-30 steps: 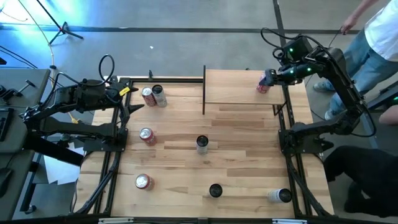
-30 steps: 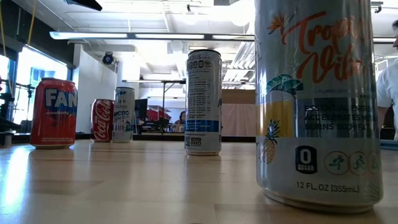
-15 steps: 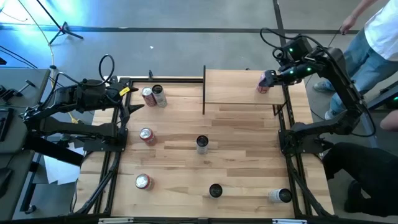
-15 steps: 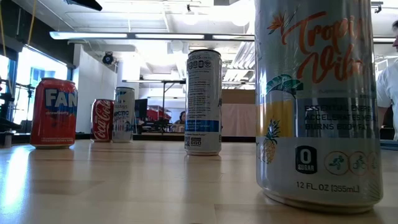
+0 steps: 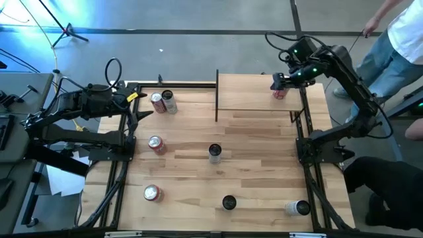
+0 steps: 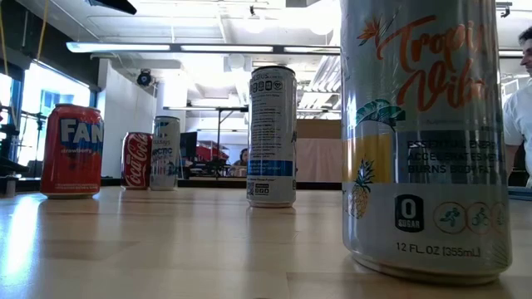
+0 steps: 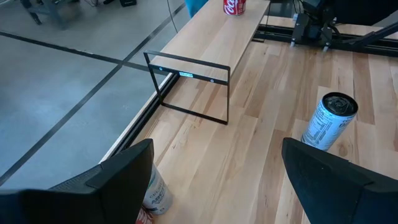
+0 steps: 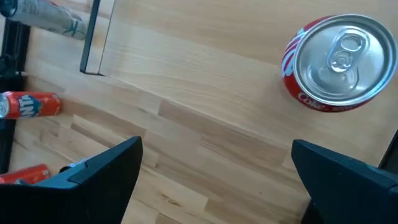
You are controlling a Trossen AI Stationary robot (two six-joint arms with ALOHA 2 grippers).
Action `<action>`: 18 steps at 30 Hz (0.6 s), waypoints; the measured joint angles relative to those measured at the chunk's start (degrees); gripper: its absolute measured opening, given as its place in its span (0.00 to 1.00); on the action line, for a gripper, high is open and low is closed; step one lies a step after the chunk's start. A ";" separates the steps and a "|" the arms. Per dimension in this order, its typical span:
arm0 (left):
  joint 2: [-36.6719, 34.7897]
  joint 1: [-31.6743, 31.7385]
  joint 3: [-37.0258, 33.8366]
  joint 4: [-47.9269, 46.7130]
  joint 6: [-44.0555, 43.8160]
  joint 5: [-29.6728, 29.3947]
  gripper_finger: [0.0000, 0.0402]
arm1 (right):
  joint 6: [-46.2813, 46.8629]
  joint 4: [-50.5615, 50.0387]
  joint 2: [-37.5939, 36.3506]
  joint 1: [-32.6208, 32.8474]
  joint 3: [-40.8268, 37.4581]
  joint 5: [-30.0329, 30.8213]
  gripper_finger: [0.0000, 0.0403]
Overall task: Place canned beverage on shelf
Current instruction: Put the red soda can on the shelf
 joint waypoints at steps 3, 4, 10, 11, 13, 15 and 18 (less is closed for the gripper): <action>-0.02 -0.02 0.02 0.00 0.00 0.02 0.83 | 2.98 0.07 0.18 0.00 0.01 -0.01 0.99; 0.00 0.00 0.02 -0.02 0.00 0.00 0.83 | 3.80 0.21 0.15 0.00 0.00 0.00 0.99; 0.00 -0.01 0.00 -0.01 0.00 0.00 0.83 | 10.22 0.88 0.15 0.00 0.01 2.29 0.99; 0.00 0.00 0.01 -0.02 0.00 0.00 0.83 | 11.22 1.23 0.15 0.00 0.00 3.14 0.99; 0.00 -0.02 0.00 0.00 0.00 0.02 0.83 | 12.98 1.57 0.15 0.00 0.00 3.86 0.99; 0.00 -0.01 0.02 -0.02 0.00 0.00 0.83 | 15.08 1.57 0.15 0.00 0.00 4.09 0.99; 0.01 -0.02 -0.01 -0.01 0.00 0.00 0.83 | 17.68 1.54 0.15 0.02 0.01 5.35 0.99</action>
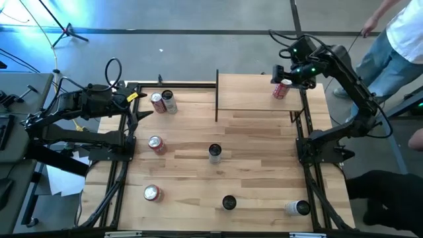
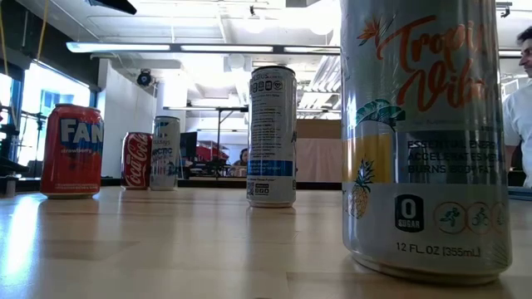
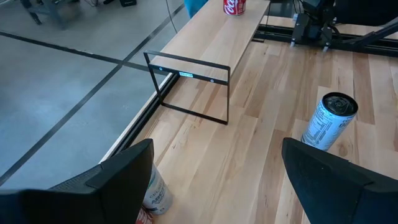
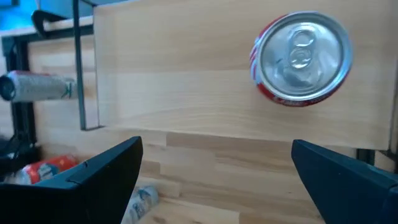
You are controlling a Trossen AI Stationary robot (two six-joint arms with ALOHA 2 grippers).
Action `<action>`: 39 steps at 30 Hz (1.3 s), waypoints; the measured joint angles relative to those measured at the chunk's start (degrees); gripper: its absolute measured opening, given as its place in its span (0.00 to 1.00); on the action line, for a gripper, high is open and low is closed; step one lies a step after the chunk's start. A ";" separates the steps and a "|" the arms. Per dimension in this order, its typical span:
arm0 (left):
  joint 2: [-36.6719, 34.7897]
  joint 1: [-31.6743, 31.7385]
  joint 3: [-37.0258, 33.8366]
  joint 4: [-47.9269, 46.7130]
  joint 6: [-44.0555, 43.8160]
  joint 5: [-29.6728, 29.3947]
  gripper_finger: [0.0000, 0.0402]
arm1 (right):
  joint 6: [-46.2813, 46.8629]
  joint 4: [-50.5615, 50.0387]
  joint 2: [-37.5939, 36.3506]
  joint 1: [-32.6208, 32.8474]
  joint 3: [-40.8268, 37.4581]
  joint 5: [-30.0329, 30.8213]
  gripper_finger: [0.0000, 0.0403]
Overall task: Place canned beverage on shelf
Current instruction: Put the red soda can on the shelf
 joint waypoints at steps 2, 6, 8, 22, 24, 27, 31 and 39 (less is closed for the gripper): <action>-0.01 0.01 0.02 0.00 0.00 0.00 0.83 | 1.58 0.00 0.00 -0.02 -0.01 0.19 0.99; 0.00 0.01 0.01 0.00 0.00 0.00 0.83 | 3.87 0.00 0.00 -0.02 -0.01 0.20 0.99; 0.00 0.01 0.01 0.00 0.00 0.00 0.83 | 4.88 -0.14 0.00 -0.02 -0.01 0.25 0.99; 0.00 0.02 0.02 0.01 0.00 0.00 0.83 | 4.16 -1.53 -0.97 -2.33 0.01 0.13 0.99; 0.00 0.00 0.01 0.01 0.00 0.00 0.83 | 3.50 -1.53 -0.94 -2.34 -0.01 0.13 0.99; -0.01 0.00 0.01 0.01 0.00 0.00 0.83 | 2.37 -1.53 -0.96 -2.34 0.00 0.27 0.99; -0.01 0.00 0.01 0.00 0.00 0.00 0.83 | 1.15 -1.53 -0.94 -2.34 0.01 1.78 0.99; -0.01 0.02 0.01 -0.01 0.00 0.00 0.83 | 8.15 -1.51 -0.89 -2.34 -2.79 6.08 0.99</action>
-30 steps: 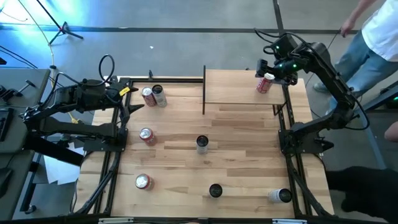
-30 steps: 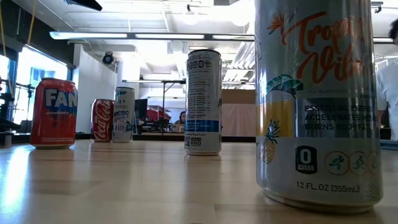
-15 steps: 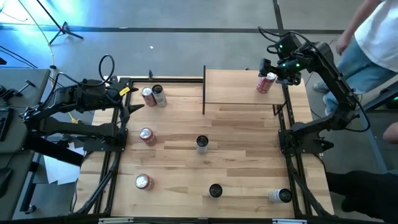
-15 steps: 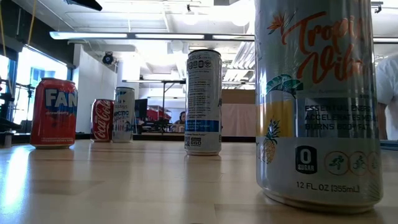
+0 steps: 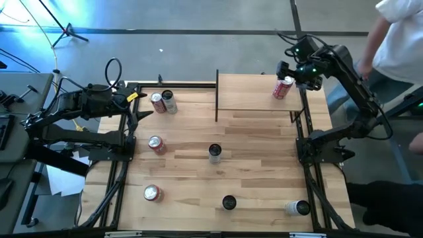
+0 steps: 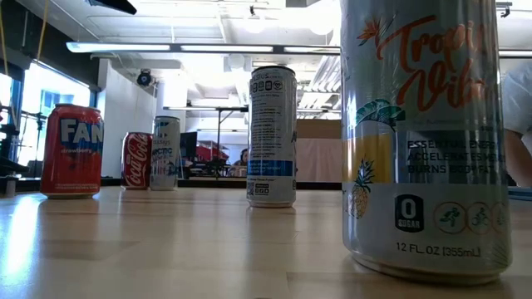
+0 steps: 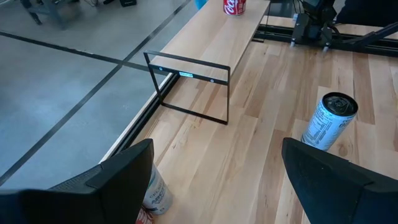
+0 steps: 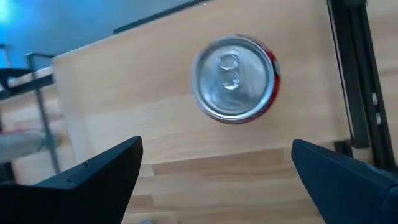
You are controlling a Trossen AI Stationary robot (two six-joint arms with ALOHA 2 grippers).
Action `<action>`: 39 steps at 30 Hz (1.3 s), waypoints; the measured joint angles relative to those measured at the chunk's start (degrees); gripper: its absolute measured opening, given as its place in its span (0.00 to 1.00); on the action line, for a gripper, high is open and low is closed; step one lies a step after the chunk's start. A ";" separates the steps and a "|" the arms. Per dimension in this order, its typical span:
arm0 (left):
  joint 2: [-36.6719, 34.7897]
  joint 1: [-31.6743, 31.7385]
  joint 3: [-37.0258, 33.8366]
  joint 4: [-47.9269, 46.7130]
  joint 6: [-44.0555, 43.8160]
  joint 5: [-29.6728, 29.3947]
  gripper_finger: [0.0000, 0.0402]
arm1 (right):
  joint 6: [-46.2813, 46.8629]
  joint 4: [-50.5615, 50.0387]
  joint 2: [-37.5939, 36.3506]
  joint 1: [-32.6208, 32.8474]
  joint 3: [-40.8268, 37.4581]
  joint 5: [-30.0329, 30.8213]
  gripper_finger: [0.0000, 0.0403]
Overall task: Place canned beverage on shelf
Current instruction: Put the red soda can on the shelf
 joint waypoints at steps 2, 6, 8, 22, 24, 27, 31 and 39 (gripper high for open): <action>-0.02 -0.01 0.01 0.02 0.00 0.00 0.83 | 1.09 -0.05 0.04 0.00 -2.27 -0.25 0.99; -0.01 -0.02 0.02 0.00 0.00 0.00 0.83 | 1.44 -0.05 0.08 -0.40 -5.53 -0.95 0.99; 0.00 -0.01 0.00 0.01 0.00 0.00 0.83 | 0.89 -0.05 0.08 -1.00 -5.81 -1.01 0.99; -0.01 -0.01 0.00 0.00 0.00 0.00 0.83 | -3.59 4.35 1.93 -4.50 -5.81 -0.98 0.99; 0.01 -0.02 -0.01 0.02 0.00 0.00 0.83 | -4.42 5.16 2.94 -4.55 -5.81 -0.98 0.99; 0.01 0.01 0.01 0.02 0.00 0.00 0.83 | -5.70 5.33 4.29 -5.34 -5.81 -1.07 0.99; 0.00 -0.02 0.02 0.01 0.00 0.02 0.83 | -7.76 5.33 5.68 -6.60 -5.81 -1.61 0.99; 0.00 -0.01 0.02 0.01 0.00 0.00 0.83 | -10.56 5.33 6.04 -7.50 -5.80 -1.88 0.98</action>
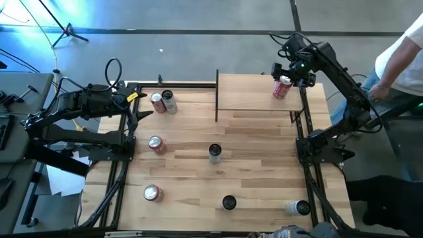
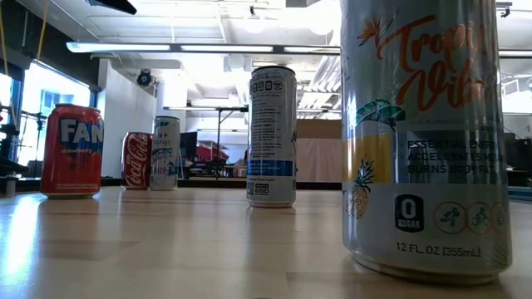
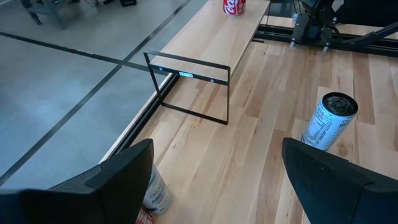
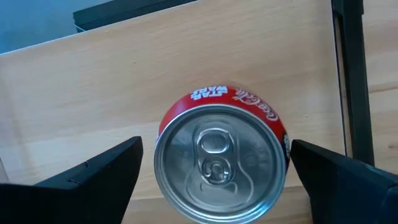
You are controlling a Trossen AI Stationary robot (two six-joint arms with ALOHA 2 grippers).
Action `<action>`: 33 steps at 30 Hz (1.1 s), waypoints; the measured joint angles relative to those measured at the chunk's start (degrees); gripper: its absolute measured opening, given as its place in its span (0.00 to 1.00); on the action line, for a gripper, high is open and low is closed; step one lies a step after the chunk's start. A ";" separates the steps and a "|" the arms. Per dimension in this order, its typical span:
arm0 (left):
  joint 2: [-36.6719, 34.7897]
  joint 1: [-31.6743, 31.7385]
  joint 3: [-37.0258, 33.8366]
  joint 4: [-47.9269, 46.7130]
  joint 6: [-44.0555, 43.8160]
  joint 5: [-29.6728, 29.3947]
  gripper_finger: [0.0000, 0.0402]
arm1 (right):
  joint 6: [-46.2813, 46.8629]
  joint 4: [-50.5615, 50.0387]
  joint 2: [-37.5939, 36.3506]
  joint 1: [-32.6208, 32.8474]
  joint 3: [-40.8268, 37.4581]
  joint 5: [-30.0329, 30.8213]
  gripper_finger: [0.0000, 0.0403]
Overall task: Place canned beverage on shelf
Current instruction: Put the red soda can on the shelf
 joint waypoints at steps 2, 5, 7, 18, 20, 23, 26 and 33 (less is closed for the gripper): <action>-0.02 0.00 -0.01 0.00 0.00 0.00 0.83 | -0.40 -0.01 0.00 -0.02 -0.01 0.00 0.96; -0.01 0.00 -0.02 0.00 0.00 0.01 0.83 | -0.48 -0.46 0.00 0.00 0.02 0.00 0.91; -0.01 0.01 -0.01 -0.01 0.00 0.00 0.83 | -1.02 -0.82 0.00 0.00 0.02 0.00 0.88; -0.01 0.00 -0.01 0.01 0.00 0.00 0.83 | -3.44 -2.61 -0.07 0.00 0.06 -0.01 0.73; -0.02 0.00 -0.02 0.00 0.00 0.00 0.83 | -4.98 -2.64 -0.07 0.00 0.06 -0.02 0.73; -0.01 0.00 -0.02 -0.01 0.00 0.00 0.83 | -8.31 -2.69 -0.07 0.00 0.06 -0.04 0.72; -0.02 0.00 0.00 0.01 0.00 0.00 0.83 | -12.73 -2.75 -0.07 0.00 0.08 -0.24 0.72; 0.00 0.00 -0.02 -0.01 0.00 0.00 0.83 | -24.42 -2.97 -0.07 0.00 0.08 -0.63 0.72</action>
